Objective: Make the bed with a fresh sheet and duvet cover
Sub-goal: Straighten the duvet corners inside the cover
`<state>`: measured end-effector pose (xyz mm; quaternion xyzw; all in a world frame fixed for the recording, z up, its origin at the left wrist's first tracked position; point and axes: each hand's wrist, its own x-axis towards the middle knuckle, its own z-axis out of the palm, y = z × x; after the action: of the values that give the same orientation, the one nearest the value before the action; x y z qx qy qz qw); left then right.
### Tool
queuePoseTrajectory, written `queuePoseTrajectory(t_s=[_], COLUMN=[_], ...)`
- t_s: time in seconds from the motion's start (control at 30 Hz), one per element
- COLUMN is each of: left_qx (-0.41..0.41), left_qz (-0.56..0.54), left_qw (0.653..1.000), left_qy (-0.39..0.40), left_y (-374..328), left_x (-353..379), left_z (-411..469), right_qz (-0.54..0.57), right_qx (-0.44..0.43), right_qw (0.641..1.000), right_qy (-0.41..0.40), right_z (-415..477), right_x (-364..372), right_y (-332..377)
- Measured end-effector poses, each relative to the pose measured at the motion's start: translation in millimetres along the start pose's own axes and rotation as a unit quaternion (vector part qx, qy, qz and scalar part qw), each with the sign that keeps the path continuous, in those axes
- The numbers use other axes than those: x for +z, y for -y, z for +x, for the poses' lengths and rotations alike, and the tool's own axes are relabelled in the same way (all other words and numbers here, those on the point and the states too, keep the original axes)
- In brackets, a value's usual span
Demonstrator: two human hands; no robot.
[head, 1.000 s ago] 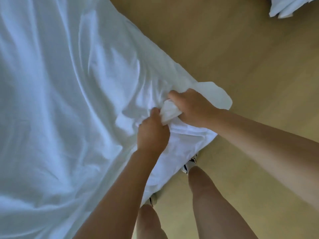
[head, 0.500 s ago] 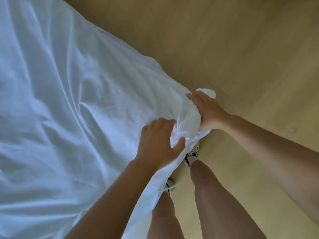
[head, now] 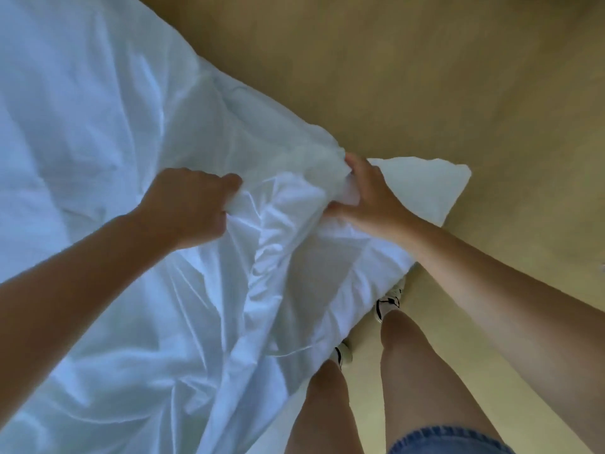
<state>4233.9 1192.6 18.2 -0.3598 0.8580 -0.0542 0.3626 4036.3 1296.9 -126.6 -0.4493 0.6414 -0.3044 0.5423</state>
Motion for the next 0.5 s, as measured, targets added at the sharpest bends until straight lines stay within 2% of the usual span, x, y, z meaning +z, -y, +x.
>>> queuePoseTrajectory(t_s=[0.03,0.1,0.17,0.27,0.33,0.43,0.5], left_qx=[-0.032,-0.081,-0.119,-0.184,-0.232,-0.275,-0.291], left_qz=[0.006,0.007,-0.004,0.01,0.019,0.024,-0.015], left_qw=[0.999,0.996,0.991,0.982,0.972,0.961,0.957], left_qy=[-0.016,-0.048,-0.063,-0.038,-0.019,-0.005,0.002], left_y=[20.8,57.4,85.0,126.7,160.2,209.7,236.7], left_x=[-1.8,-3.1,0.3,11.3,22.3,45.6,66.5], left_z=[-10.7,-29.9,-48.3,-69.8,-82.9,-97.7,-105.8], right_qz=[-0.099,-0.282,-0.337,-0.217,-0.112,-0.02,-0.026], right_qx=[0.005,0.009,0.002,-0.022,-0.058,-0.139,-0.199], right_qw=[0.994,0.949,0.92,0.947,0.968,0.984,0.979], right_qy=[0.045,0.142,0.197,0.238,0.215,0.111,0.025], right_z=[9.4,26.7,32.7,14.2,0.6,-10.5,-10.1], right_x=[-2.2,-1.3,10.5,42.9,71.5,125.4,168.8], right_y=[8.8,30.0,60.6,111.4,142.9,185.8,205.6])
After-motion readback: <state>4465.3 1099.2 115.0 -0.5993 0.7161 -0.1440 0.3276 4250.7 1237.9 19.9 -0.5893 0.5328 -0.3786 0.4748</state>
